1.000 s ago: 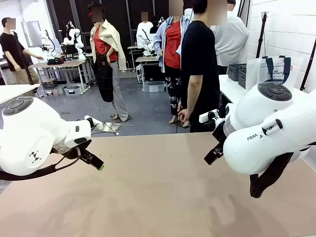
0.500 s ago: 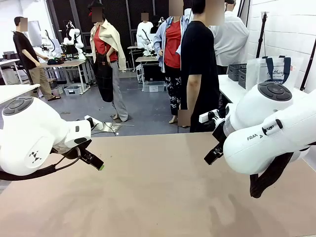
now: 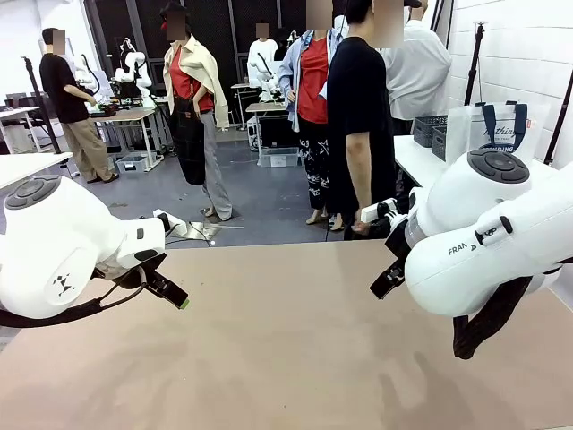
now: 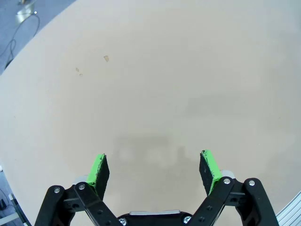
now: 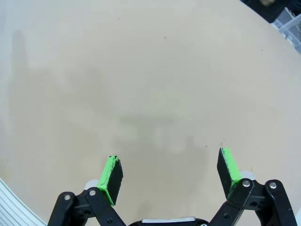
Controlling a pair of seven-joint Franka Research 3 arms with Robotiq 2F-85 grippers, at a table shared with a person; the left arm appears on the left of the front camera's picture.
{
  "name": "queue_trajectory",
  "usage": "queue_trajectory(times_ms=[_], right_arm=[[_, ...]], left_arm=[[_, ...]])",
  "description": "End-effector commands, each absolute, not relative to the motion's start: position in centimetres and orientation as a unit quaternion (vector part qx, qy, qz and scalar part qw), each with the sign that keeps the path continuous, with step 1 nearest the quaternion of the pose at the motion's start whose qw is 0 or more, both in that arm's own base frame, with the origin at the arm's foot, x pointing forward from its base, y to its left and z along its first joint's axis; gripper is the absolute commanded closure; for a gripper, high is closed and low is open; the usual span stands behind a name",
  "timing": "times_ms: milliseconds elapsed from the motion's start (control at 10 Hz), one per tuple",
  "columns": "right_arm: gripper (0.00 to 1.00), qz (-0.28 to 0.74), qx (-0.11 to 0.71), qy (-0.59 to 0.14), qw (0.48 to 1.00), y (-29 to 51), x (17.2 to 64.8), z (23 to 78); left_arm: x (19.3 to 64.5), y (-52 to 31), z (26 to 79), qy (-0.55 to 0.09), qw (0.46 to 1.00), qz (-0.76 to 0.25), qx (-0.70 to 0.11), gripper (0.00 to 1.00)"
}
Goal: Transfer purchased items from the store into the shopping bag.
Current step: Open the Reusable shopping bag in the center of the table.
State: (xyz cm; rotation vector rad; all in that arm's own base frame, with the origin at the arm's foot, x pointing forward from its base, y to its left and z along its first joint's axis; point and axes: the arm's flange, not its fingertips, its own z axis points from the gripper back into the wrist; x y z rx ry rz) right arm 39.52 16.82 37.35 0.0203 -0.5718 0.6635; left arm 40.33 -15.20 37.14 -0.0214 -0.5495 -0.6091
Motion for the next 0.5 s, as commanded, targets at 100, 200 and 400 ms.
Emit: queue_trajectory(times_ms=[100,200,400], right_arm=[[0.0,0.321,0.01,-0.277,0.906,16.81,39.53,37.35],[0.0,0.321,0.01,-0.277,0.906,16.81,39.53,37.35],[0.0,0.321,0.01,-0.277,0.906,16.81,39.53,37.35]], left_arm=[[40.36,-15.1,37.14,-0.267,0.917,-0.295,-0.01,0.0],[40.36,-15.1,37.14,-0.267,0.917,-0.295,-0.01,0.0],[40.36,-15.1,37.14,-0.267,0.917,-0.295,-0.01,0.0]])
